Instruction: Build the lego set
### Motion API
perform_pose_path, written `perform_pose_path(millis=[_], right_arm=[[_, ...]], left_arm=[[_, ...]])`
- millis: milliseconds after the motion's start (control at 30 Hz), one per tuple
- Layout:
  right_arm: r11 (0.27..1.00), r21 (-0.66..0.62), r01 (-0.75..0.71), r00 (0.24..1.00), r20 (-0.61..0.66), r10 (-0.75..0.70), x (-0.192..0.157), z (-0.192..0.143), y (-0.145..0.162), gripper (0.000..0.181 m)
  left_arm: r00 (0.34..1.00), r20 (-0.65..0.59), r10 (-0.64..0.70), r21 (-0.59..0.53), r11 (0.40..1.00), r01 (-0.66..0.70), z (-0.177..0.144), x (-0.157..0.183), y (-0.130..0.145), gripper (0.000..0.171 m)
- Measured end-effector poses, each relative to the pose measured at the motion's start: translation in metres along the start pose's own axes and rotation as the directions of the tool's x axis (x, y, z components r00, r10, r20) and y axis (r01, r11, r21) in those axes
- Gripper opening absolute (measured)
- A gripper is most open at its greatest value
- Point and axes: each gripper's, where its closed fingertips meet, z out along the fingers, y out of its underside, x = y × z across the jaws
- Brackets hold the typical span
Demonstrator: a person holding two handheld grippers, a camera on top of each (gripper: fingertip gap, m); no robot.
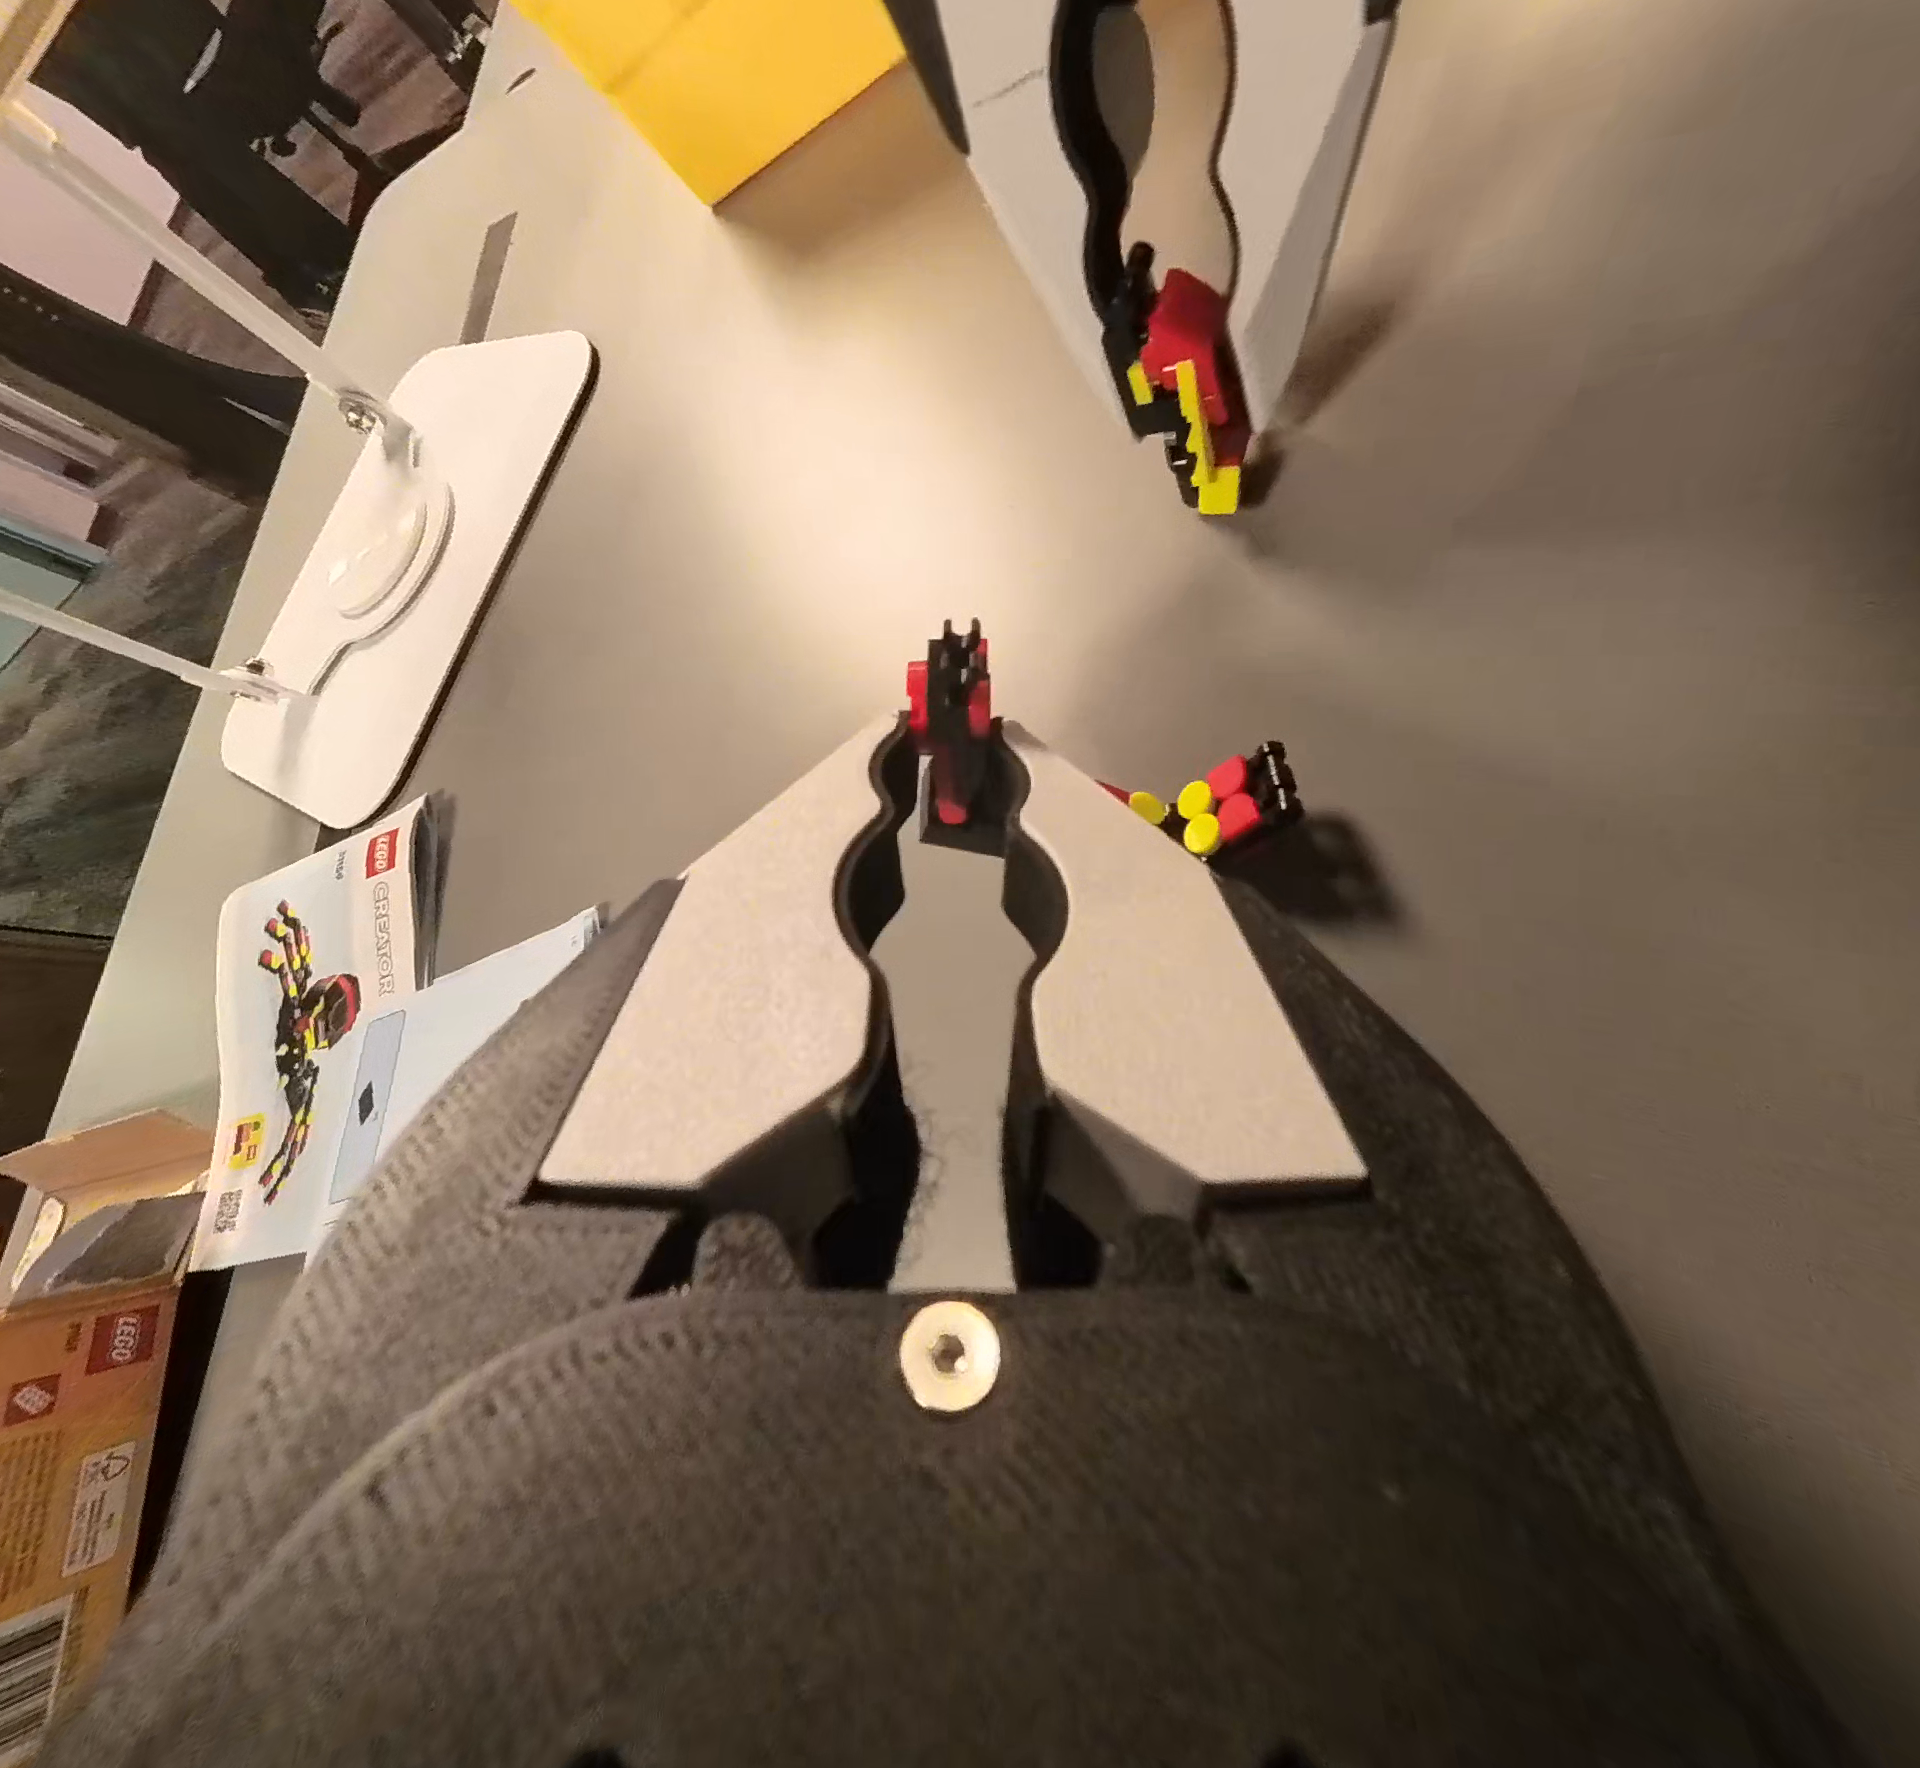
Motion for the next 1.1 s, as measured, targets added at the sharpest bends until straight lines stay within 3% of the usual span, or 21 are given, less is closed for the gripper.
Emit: perform_pose_path(millis=[267, 467, 600, 700, 800, 967, 1100], right_arm=[[0.972, 0.233, -0.007, 0.997, -0.069, 0.024, -0.001, 0.011, -0.002, 0.024], [0.959, 0.257, 0.120, 0.977, -0.199, -0.069, 0.007, 0.009, -0.005, 0.022], [0.964, 0.251, -0.086, 0.995, -0.034, 0.097, 0.003, 0.008, -0.008, 0.022], [0.943, 0.174, -0.284, 0.958, 0.076, 0.275, 0.007, 0.007, -0.006, 0.022], [0.939, 0.094, -0.331, 0.937, 0.150, 0.315, 0.001, 0.006, -0.007, 0.022], [0.930, -0.233, -0.284, 0.932, 0.161, 0.325, -0.008, 0.001, 0.007, 0.021], [0.831, -0.536, -0.146, 0.977, 0.056, 0.207, 0.000, -0.007, 0.021, 0.022]], left_arm=[[1.000, -0.010, -0.029, 0.009, 1.000, 0.029, 0.001, -0.001, 0.003, 0.012], [0.999, -0.021, -0.050, 0.010, 0.999, 0.051, 0.002, -0.001, 0.004, 0.012], [0.998, -0.037, -0.058, 0.009, 0.998, 0.059, 0.002, 0.001, 0.004, 0.012], [0.996, -0.071, -0.053, 0.016, 0.998, 0.055, 0.001, 0.007, 0.001, 0.012], [0.988, -0.142, -0.063, 0.016, 0.998, 0.066, 0.001, 0.017, -0.004, 0.012], [0.977, -0.204, -0.060, -0.013, 0.998, 0.059, 0.000, 0.030, -0.008, 0.012], [0.979, -0.198, -0.040, -0.027, 0.999, 0.035, -0.002, 0.031, -0.007, 0.012]])
